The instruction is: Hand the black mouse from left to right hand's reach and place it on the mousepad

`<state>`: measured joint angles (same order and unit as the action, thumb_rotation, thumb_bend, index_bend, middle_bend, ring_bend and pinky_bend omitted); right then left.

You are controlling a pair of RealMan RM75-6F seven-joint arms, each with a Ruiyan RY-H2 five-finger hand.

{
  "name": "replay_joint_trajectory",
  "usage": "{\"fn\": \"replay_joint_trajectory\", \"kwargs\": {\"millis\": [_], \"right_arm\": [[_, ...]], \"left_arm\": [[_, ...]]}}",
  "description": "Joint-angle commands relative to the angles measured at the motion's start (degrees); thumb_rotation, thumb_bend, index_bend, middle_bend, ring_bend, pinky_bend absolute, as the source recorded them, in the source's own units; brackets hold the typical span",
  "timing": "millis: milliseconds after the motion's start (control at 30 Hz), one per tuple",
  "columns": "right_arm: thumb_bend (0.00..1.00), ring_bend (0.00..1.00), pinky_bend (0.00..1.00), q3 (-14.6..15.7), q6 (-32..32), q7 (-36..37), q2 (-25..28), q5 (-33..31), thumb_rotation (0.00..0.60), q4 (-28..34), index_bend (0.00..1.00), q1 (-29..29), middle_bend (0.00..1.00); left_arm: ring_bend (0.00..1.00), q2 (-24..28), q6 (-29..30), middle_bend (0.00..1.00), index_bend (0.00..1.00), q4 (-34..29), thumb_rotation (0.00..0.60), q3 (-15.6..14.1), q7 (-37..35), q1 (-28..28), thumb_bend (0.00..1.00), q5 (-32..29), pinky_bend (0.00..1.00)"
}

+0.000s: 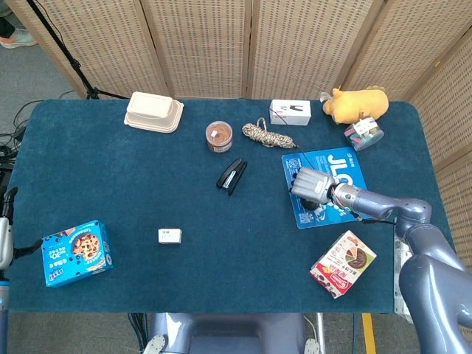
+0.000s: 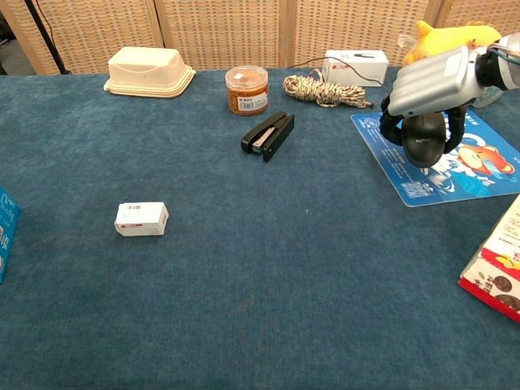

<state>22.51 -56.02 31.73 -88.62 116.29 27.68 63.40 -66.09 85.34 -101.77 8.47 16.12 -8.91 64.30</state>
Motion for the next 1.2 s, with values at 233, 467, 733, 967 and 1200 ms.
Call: {"fn": "replay_joint_trajectory", "kwargs": {"millis": [233, 467, 733, 967, 1200], "right_arm": [[1.0, 0.34, 0.43, 5.1, -4.0, 8.4, -6.7, 3.7, 0.6, -15.2, 0.59, -1.6, 0.49], [1.0, 0.25, 0.37, 6.0, -1.5, 7.6, -7.5, 3.6, 0.6, -18.6, 0.41, -2.8, 0.37], [0.85, 0.07, 0.28, 6.1, 0.0, 4.7, -6.9, 3.1, 0.6, -20.0, 0.21, -3.7, 0.11], [0.8, 0.03, 0.26, 5.6, -0.8, 2.7, -5.8, 2.1, 0.6, -19.6, 0.18, -4.5, 0.06], [0.8, 0.03, 0.25, 6.2, -2.6, 1.4, -4.3, 2.5, 0.6, -18.6, 0.15, -5.0, 0.02]], "left_arm": [[0.0, -1.5, 2.4, 0.0, 0.0, 0.3, 0.6, 0.6, 1.6, 1.0, 0.07, 0.2, 0.0], [0.0, -1.7, 2.2, 0.0, 0.0, 0.5, 0.6, 0.9, 2.1, 1.0, 0.07, -0.1, 0.0], [0.0, -1.5, 1.8, 0.0, 0.0, 0.2, 0.6, 0.8, 1.7, 1.2, 0.07, 0.5, 0.0], [0.0, -1.2, 1.4, 0.0, 0.0, -0.1, 0.6, 0.6, 1.4, 1.4, 0.07, 1.0, 0.0], [0.0, -0.6, 1.4, 0.0, 0.0, -0.4, 0.6, 0.4, 0.7, 1.8, 0.07, 1.9, 0.0]]}}
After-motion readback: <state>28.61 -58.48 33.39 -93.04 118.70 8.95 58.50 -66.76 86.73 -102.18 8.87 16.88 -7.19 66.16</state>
